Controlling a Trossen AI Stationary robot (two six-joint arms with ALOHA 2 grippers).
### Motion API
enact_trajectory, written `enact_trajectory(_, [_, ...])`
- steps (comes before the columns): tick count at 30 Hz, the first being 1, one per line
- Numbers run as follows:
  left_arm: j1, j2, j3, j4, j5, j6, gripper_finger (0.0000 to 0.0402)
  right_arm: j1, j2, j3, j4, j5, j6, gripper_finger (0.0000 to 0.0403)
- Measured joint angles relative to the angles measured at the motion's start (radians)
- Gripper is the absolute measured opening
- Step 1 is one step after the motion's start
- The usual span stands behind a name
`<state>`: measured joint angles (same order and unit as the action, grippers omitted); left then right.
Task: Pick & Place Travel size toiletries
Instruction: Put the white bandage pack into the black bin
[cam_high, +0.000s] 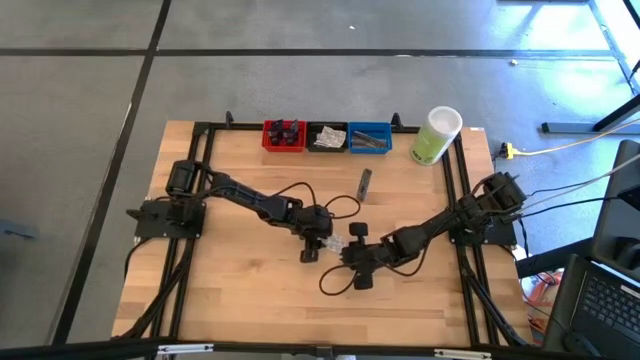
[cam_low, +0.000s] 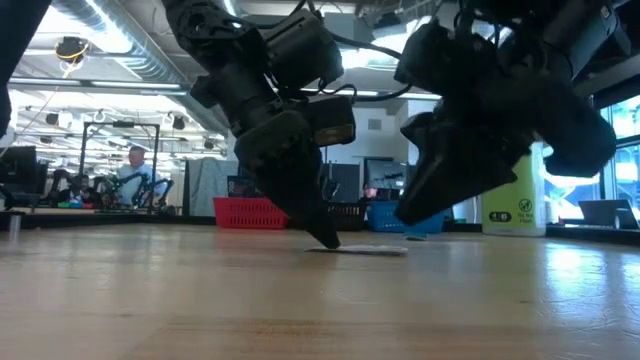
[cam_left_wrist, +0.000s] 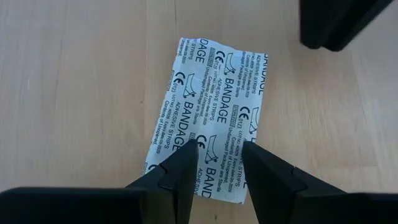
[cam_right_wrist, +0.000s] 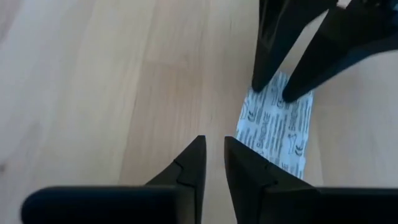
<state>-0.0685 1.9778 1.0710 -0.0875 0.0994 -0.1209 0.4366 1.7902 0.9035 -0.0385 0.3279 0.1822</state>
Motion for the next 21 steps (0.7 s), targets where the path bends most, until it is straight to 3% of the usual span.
enact_trajectory(11, [0.036,0.000,-0.001,0.002,0.104,-0.107,0.0127,0.032,0.001,0.000,-0.014,0.047,-0.018,0.0088])
enact_trajectory(21, [0.043,0.001,-0.003,0.007,0.112,-0.119,0.0127,0.061,0.075,0.000,-0.001,0.146,-0.111,0.0073])
